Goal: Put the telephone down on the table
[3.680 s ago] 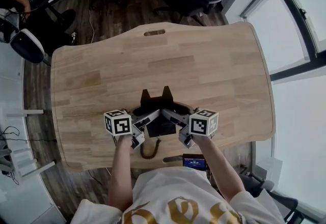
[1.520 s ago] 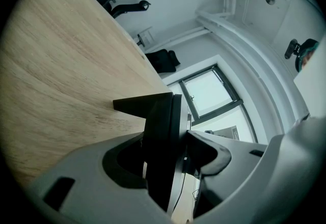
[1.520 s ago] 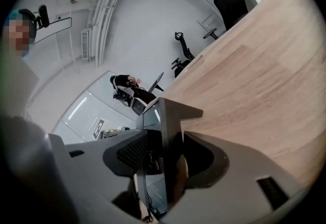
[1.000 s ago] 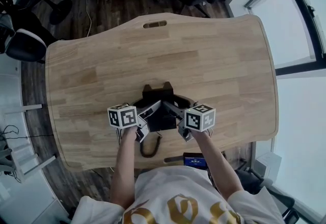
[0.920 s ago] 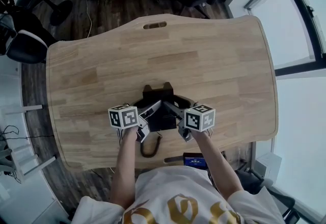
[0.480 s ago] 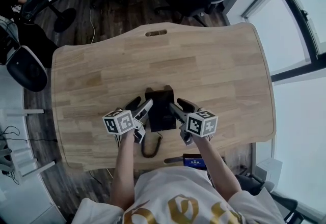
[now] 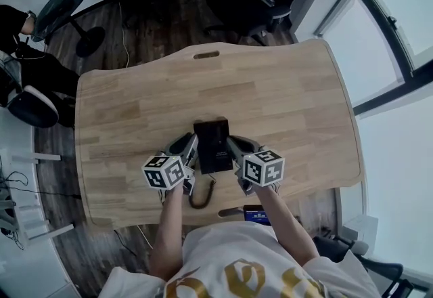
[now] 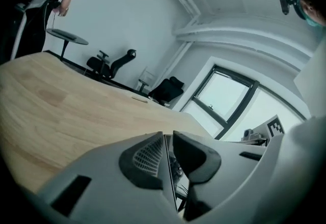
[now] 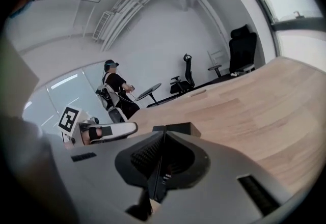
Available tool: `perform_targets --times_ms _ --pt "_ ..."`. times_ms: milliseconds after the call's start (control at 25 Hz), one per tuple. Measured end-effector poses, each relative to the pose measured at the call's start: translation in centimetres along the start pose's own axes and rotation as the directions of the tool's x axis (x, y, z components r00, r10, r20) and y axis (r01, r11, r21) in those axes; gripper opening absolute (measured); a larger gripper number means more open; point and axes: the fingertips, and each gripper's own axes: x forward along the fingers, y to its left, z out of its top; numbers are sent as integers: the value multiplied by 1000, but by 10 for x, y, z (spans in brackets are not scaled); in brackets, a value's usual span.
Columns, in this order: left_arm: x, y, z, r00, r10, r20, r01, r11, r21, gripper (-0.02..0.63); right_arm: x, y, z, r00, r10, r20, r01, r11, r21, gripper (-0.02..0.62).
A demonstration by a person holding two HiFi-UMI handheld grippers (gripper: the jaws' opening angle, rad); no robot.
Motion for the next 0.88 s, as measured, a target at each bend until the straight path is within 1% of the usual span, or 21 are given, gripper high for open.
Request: perform_targets --times_ms 40,80,320,400,480,560,640,880 --pt "-3 -3 2 1000 5 9 -5 1000 13 43 -3 3 2 1000 -9 6 9 1000 -28 18" --pt "-6 -7 4 1000 6 17 -7 1000 27 25 -7 5 4 1000 -18 13 19 999 -47 17" --pt "-29 -28 11 998 19 54 -27 988 150 11 -31 13 8 994 -71 82 79 992 -101 13" --pt "-40 -36 16 995 21 97 -41 977 209 9 -41 18 12 990 -78 118 88 993 -75 14" --pt "-51 -46 19 990 27 141 -65 960 271 9 -52 24 17 984 -84 157 94 994 -54 14" --pt "-61 -54 21 985 30 168 -83 946 314 9 -62 31 22 978 -94 186 108 992 -67 14" --pt "-67 -60 21 984 27 179 -86 939 332 9 -71 37 24 974 -103 204 124 988 -93 12" --pt "-82 -72 17 983 12 183 -74 941 331 9 -91 51 20 967 -113 226 146 980 -135 12"
